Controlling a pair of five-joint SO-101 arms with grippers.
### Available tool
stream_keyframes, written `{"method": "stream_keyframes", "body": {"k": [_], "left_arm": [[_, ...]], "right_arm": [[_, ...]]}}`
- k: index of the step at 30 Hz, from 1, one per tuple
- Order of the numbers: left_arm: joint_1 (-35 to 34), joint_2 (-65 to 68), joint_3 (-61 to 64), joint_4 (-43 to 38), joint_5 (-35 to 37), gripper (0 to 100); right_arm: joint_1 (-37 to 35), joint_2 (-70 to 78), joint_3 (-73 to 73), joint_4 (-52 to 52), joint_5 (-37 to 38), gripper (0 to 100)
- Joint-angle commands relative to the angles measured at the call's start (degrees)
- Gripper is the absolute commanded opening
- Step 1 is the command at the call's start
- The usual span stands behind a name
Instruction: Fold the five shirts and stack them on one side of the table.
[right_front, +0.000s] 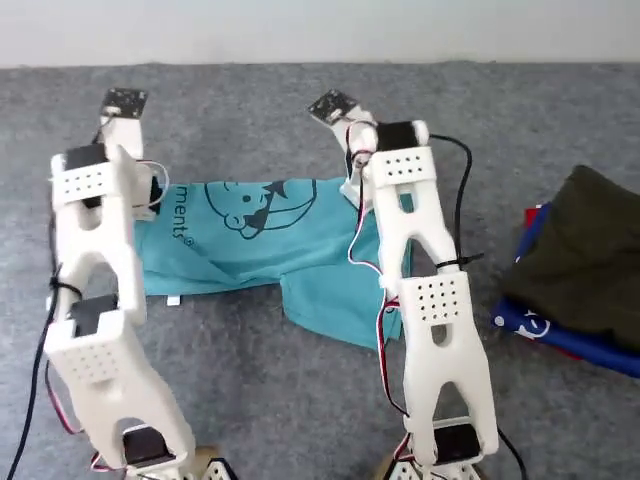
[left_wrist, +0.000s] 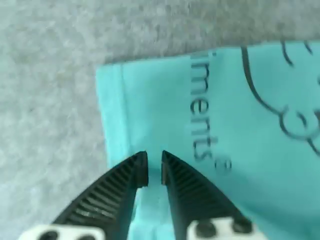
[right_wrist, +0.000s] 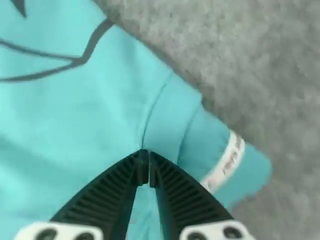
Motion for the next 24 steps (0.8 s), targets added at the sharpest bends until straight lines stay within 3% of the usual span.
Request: {"method": "stream_keyframes", "body": {"k": [1, 4, 17, 20, 24], "left_arm": [[0.1, 3.8, -2.2, -5.5, 1.5, 7], [-1.2, 6.4, -2.6, -5.8, 1.3, 7], [-3.5, 6.2, -28.9, 27.6, -2.0, 6], [-6.4, 3.8, -34.2, 29.1, -1.8, 6], [-7.9, -4.8, -31.7, 29.1, -2.1, 7]], "right_arm": [[0.5, 0.9, -2.2, -5.6, 0.5, 1.5], [1.5, 1.8, -2.2, -7.6, 0.5, 1.5], [1.5, 1.6, -2.3, -4.4, 0.5, 1.5], [1.7, 1.4, -2.5, -3.5, 0.5, 1.5], [0.8, -0.1, -5.7, 1.4, 0.3, 1.5]]}}
